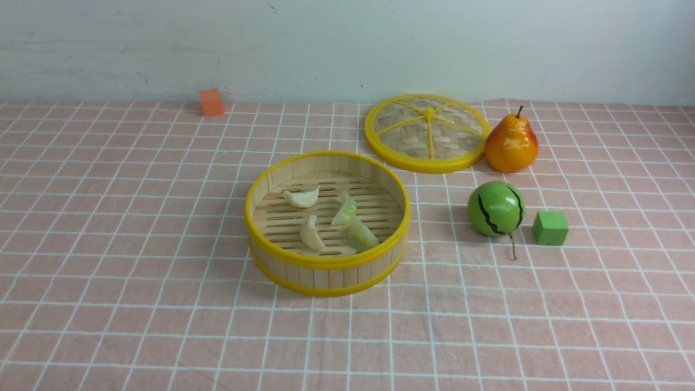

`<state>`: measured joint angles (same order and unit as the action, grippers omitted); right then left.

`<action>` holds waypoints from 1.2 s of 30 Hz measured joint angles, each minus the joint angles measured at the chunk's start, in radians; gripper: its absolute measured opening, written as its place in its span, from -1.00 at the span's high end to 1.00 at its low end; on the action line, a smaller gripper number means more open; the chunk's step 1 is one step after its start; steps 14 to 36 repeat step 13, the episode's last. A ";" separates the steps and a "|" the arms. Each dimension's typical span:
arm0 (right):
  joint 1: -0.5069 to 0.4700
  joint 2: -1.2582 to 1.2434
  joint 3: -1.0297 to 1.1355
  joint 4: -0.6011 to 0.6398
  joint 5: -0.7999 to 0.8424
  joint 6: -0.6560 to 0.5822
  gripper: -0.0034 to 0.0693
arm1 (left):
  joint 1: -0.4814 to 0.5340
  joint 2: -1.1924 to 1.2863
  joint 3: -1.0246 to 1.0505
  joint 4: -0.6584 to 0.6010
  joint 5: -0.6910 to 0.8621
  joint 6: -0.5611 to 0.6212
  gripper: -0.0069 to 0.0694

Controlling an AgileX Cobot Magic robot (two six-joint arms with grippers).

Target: Put the dumplings into the steamer on the table with the pink tablecloth.

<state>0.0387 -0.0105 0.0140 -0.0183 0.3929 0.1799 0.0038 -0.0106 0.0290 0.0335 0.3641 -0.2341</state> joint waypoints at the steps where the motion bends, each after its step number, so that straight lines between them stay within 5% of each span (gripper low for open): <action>1: 0.000 0.000 0.000 0.000 0.000 0.000 0.59 | 0.000 0.000 0.000 0.000 0.000 0.000 0.86; 36: 0.000 0.000 0.000 0.000 0.000 0.000 0.57 | 0.000 0.000 0.000 -0.001 0.000 0.000 0.86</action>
